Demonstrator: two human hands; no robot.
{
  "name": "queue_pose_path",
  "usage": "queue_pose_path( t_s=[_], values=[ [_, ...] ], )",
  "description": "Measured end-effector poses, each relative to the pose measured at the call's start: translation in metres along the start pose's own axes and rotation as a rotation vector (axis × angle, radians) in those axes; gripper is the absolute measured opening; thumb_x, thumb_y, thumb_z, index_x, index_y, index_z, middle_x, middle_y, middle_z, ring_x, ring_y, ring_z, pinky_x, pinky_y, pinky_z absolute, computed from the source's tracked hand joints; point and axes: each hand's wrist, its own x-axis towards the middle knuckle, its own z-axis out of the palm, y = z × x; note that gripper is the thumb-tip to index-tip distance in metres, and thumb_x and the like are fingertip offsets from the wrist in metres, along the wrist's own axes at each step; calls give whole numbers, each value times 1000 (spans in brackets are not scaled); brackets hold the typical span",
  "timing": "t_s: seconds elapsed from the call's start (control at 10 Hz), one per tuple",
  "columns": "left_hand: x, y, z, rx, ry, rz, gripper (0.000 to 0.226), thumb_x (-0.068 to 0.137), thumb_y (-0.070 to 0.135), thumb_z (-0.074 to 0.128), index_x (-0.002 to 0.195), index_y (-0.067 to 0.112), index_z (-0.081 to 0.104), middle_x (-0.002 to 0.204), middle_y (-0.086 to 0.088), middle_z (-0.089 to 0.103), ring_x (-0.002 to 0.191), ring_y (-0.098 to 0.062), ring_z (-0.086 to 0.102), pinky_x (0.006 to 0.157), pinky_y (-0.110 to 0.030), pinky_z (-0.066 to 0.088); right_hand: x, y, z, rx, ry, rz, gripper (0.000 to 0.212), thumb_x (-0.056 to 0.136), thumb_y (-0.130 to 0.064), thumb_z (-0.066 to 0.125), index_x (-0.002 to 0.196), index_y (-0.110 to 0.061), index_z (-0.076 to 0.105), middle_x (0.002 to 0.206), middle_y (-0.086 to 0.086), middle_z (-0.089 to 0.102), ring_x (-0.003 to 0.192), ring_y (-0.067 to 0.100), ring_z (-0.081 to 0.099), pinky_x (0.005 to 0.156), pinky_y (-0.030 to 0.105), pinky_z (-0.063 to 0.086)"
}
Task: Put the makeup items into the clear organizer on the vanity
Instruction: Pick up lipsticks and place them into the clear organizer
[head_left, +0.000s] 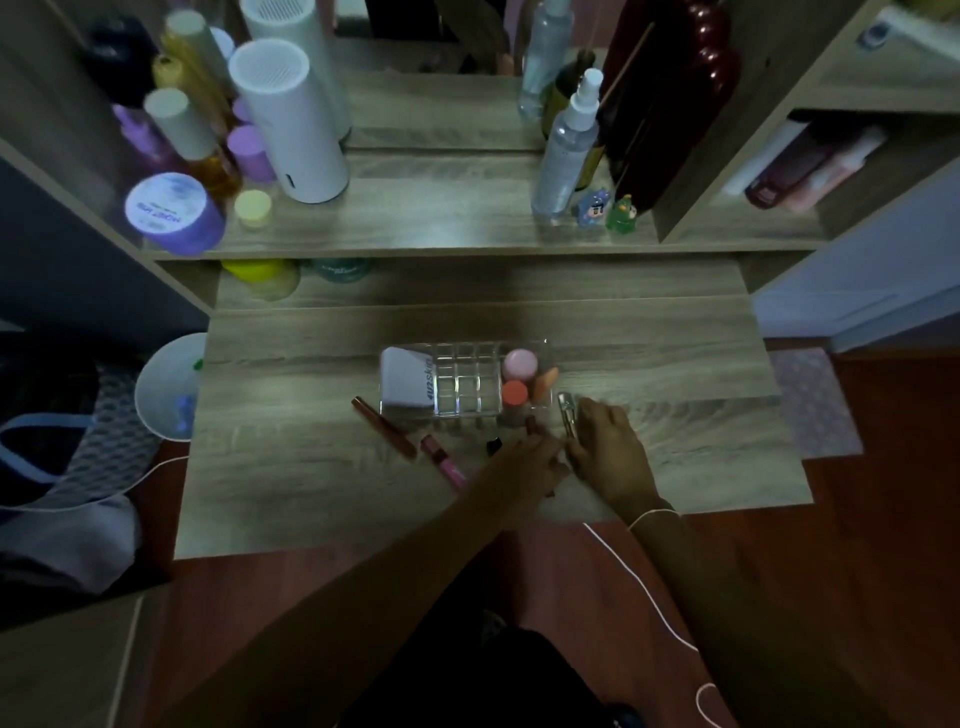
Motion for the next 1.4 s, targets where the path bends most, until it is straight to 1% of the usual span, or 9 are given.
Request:
queue_pose_path(
  t_s=[0.3,0.5,0.6,0.7,0.8,0.9,1.0,1.2,1.4],
  values=[
    [11,-17,-3,109,26,210,25,82,25,42,82,30,66,86,8,69,80,-9,65,70,-24,53,12,10,1,56,7,148,49,77,-21,67,124,-12,54,111,17,60,107,32,53,88,35,43],
    [20,-17,-6,-33,221,201,24,92,12,44,102,18,65,94,0,70,83,-18,65,75,-32,54,17,17,-26,259,28,214,68,78,-31,75,137,-26,41,99,4,70,84,20,65,80,34,52],
    [21,-21,-21,-145,329,150,32,92,5,52,123,12,58,103,-8,69,85,-23,63,76,-36,53,18,18,-49,319,3,147,67,82,-33,70,140,-35,35,87,-6,68,72,6,65,67,18,52],
    [19,-24,-36,-64,349,-119,24,87,53,57,111,52,62,104,23,69,95,2,62,85,-14,47,25,9,-73,357,19,80,62,83,-21,67,134,-42,39,84,-11,63,69,2,63,61,15,48],
    [12,-32,-69,-778,405,-425,28,71,85,41,84,67,58,112,12,69,110,-8,59,98,-21,39,37,-10,-89,365,33,30,62,82,-9,66,131,-38,42,90,0,67,75,13,64,68,29,52],
    [-2,-53,-71,-400,619,-422,37,75,76,50,84,46,68,82,7,74,80,-5,67,78,-25,54,50,-37,-98,413,46,-69,60,80,-6,68,130,-27,44,85,1,66,77,24,66,71,39,54],
    [-15,-72,-75,-335,848,-415,33,92,28,49,122,15,58,100,-2,70,95,-3,56,96,-6,33,63,-65,-95,444,55,-156,57,80,-9,73,126,-26,44,83,-11,62,75,10,67,66,32,57],
    [-28,-84,-68,-604,951,-703,45,94,10,55,136,25,46,115,10,63,96,-6,61,82,-35,52,80,-107,-64,423,51,-339,65,78,-8,74,134,-19,42,107,4,65,89,17,67,79,31,58],
    [-25,-94,-59,-715,925,-837,24,89,10,62,113,14,63,105,-4,71,92,-11,62,86,-47,53,89,-124,-33,334,-13,-364,31,77,-5,73,105,-10,61,99,9,69,88,20,65,83,44,56]
  ],
)
